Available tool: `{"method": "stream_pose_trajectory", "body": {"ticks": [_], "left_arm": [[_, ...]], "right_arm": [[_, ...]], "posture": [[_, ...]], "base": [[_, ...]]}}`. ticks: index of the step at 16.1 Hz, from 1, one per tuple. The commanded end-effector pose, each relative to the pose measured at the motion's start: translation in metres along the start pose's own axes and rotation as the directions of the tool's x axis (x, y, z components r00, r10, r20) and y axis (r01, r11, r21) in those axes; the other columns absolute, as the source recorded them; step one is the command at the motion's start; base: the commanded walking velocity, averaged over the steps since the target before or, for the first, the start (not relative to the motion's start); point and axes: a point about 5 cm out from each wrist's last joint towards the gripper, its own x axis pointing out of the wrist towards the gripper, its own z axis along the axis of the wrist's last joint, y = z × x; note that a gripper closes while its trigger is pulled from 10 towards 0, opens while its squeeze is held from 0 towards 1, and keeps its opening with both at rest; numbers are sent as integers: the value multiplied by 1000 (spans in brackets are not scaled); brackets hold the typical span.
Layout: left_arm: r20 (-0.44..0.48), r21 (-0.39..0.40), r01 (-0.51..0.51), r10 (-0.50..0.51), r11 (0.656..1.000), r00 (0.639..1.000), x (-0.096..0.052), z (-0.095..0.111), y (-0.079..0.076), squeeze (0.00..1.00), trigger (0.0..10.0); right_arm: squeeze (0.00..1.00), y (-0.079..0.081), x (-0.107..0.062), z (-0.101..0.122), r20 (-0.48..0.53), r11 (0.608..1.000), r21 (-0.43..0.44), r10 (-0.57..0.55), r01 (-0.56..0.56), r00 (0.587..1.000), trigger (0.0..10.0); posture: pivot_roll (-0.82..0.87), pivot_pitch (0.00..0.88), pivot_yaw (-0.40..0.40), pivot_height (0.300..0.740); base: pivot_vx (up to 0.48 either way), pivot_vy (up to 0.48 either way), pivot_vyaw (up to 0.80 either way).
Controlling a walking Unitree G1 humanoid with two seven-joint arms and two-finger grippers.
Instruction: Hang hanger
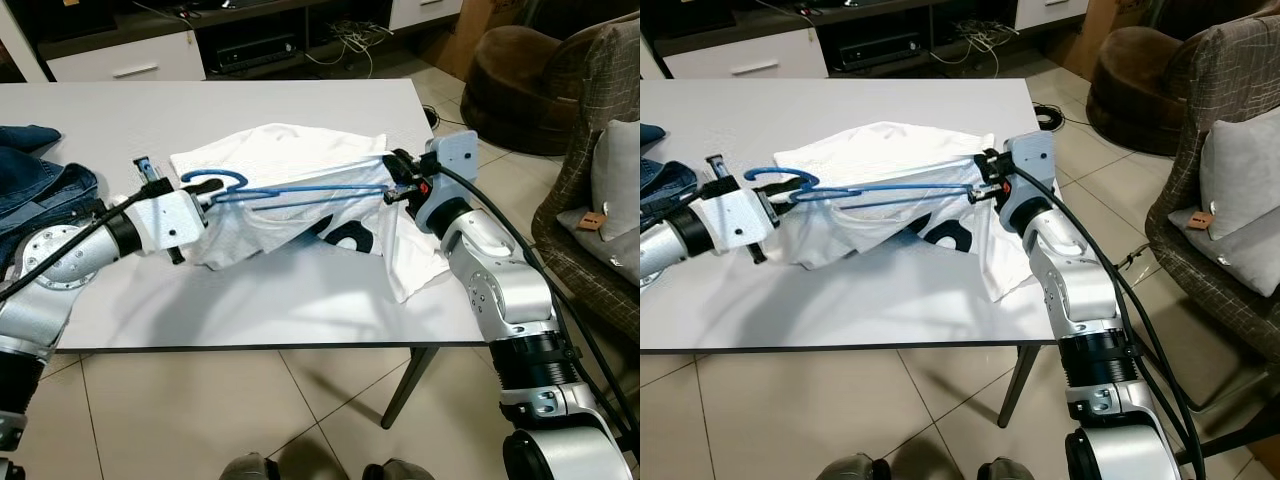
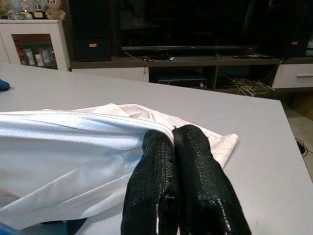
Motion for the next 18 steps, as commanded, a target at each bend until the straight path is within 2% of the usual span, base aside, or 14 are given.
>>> {"method": "stream_pose_trajectory", "body": {"ticks": [1, 7, 9, 12, 15, 16, 18], "left_arm": [[-56, 36, -27, 29, 999, 998, -4, -7, 8, 0, 10000], [-181, 132, -58, 82, 990, 980, -8, -24, 13, 0, 9961], [-182, 140, -114, 139, 984, 973, -7, -24, 21, 0, 10000], [-132, 98, -191, 203, 977, 970, -5, -17, 29, 0, 10000], [-154, 146, -160, 182, 976, 971, -4, -20, 27, 0, 10000], [-183, 185, -135, 169, 973, 968, -5, -24, 25, 0, 10000], [-208, 214, -117, 163, 970, 965, -8, -28, 25, 0, 9922]], "right_arm": [[90, -7, -3, 9, 29, 1000, 5, -20, 20, 999, 10000], [86, -2, -5, 29, 81, 998, 50, 32, -36, 996, 10000], [86, -2, -8, 28, 73, 997, 57, 50, -54, 996, 10000], [86, -3, -11, 18, 29, 997, 48, 55, -56, 998, 10000], [86, 0, -11, 22, 36, 997, 53, 58, -60, 998, 10000], [86, 0, -11, 30, 60, 996, 57, 61, -64, 996, 10000], [90, -3, -11, 40, 92, 994, 86, 56, -64, 994, 10000]], "posture": [[-48, 31, 22, 740], [-48, 31, 22, 740], [-47, 27, 21, 740], [-49, 26, 21, 740], [-52, 26, 24, 740], [-51, 26, 25, 740], [-48, 24, 25, 740]], "base": [[0, 0, 0], [0, 0, 0], [0, 0, 0], [0, 0, 0], [0, 0, 0], [0, 0, 0], [0, 0, 0]]}}
